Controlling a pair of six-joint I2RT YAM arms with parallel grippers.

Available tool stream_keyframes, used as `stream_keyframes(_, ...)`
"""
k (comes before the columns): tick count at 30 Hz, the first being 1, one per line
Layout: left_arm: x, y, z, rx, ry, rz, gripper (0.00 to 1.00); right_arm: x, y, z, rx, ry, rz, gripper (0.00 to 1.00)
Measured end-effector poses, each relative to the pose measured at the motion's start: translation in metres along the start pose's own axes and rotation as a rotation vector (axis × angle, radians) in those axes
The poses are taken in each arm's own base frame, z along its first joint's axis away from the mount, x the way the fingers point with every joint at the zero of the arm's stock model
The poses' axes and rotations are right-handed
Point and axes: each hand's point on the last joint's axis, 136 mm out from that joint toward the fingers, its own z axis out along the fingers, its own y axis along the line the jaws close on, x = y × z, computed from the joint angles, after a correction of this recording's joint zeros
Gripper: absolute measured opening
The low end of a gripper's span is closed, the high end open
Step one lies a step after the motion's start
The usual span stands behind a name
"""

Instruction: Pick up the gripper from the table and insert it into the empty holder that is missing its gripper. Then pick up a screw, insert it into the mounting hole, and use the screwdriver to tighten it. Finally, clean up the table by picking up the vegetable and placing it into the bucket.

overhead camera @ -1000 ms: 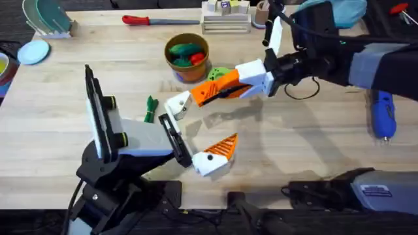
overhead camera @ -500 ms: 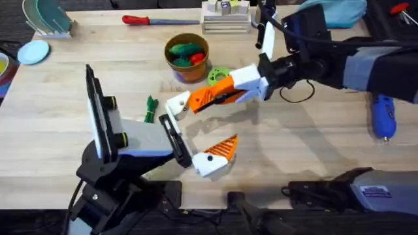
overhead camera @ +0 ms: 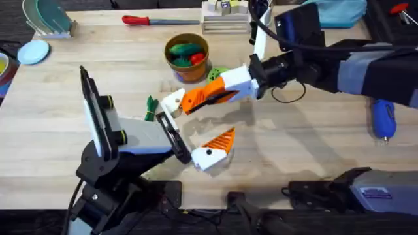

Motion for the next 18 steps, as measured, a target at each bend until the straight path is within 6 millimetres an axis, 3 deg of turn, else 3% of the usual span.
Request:
stream_keyframes(13, -0.002, -0.004, 0.0, 0.026, -0.005, 0.029, 0.993, -0.008, 0.009, 0.021, 0.019, -0.023, -0.021, 0.008)
stream_keyframes(18, -0.001, 0.0, 0.0, 0.004, -0.002, 0.026, 0.993, -0.01, 0.004, 0.027, 0.023, -0.02, 0.002, 0.008)
